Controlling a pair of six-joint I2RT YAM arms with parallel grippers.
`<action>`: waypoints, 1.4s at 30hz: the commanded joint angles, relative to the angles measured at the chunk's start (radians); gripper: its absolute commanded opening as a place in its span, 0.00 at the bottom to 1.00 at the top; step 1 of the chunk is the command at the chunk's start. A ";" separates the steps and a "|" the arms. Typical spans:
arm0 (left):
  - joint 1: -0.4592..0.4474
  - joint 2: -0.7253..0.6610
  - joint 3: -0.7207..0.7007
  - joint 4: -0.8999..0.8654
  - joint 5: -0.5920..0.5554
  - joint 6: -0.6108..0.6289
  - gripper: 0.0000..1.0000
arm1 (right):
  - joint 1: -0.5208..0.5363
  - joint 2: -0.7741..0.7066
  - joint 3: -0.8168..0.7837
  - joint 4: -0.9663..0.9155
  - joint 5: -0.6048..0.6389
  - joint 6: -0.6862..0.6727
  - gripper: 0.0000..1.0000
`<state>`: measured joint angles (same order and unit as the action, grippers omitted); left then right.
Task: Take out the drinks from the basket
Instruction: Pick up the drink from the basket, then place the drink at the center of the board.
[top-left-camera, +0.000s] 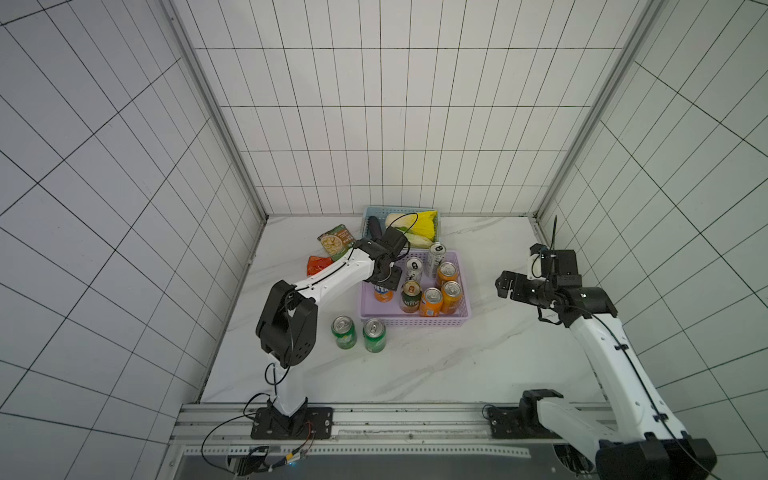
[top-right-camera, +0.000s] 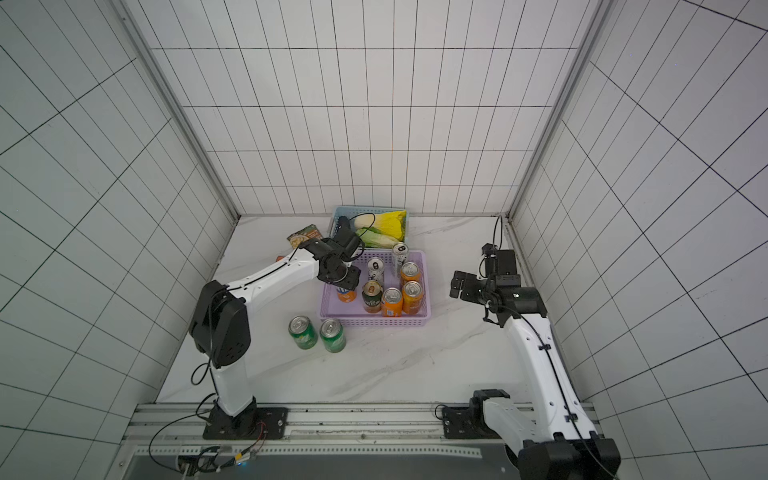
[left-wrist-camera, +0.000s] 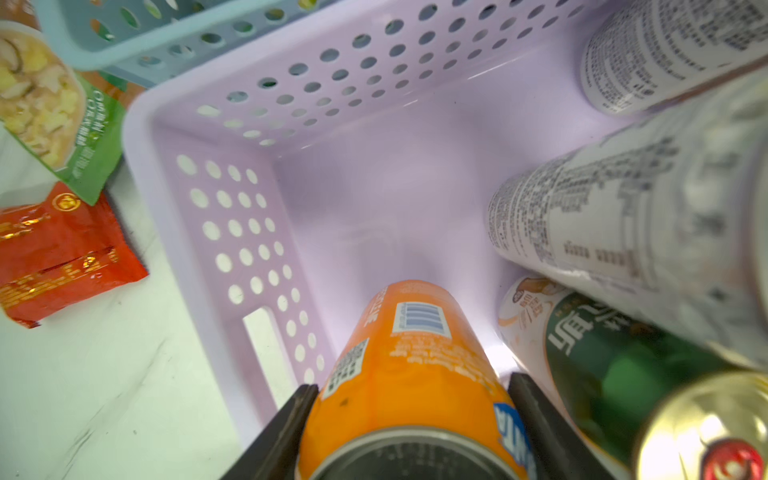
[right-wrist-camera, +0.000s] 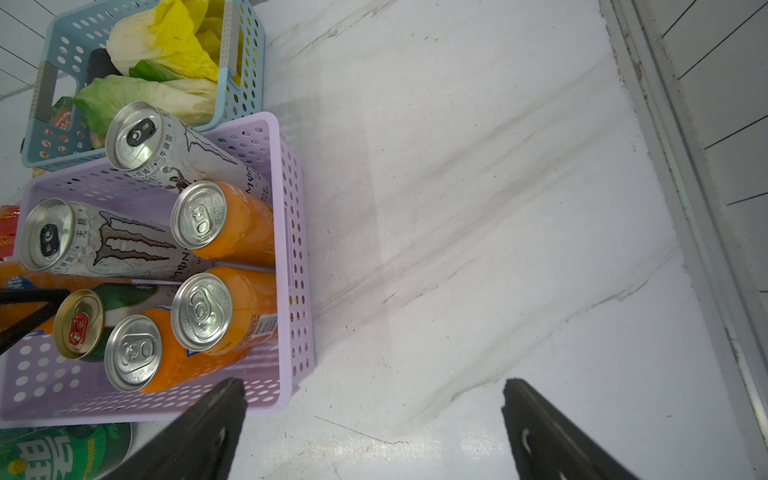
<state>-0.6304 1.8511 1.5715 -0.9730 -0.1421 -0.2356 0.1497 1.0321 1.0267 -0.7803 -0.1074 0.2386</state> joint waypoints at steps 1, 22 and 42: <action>-0.014 -0.104 -0.002 0.015 -0.043 -0.007 0.64 | -0.010 -0.001 0.017 -0.014 0.008 -0.002 0.99; -0.326 -0.409 -0.072 -0.080 -0.129 -0.099 0.63 | -0.008 -0.027 0.022 -0.017 0.002 0.011 1.00; -0.489 -0.328 -0.185 0.014 -0.161 -0.218 0.63 | -0.008 -0.059 0.006 -0.029 0.011 0.015 0.99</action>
<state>-1.1141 1.5272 1.3937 -1.0473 -0.2657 -0.4278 0.1497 0.9882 1.0267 -0.7876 -0.1074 0.2474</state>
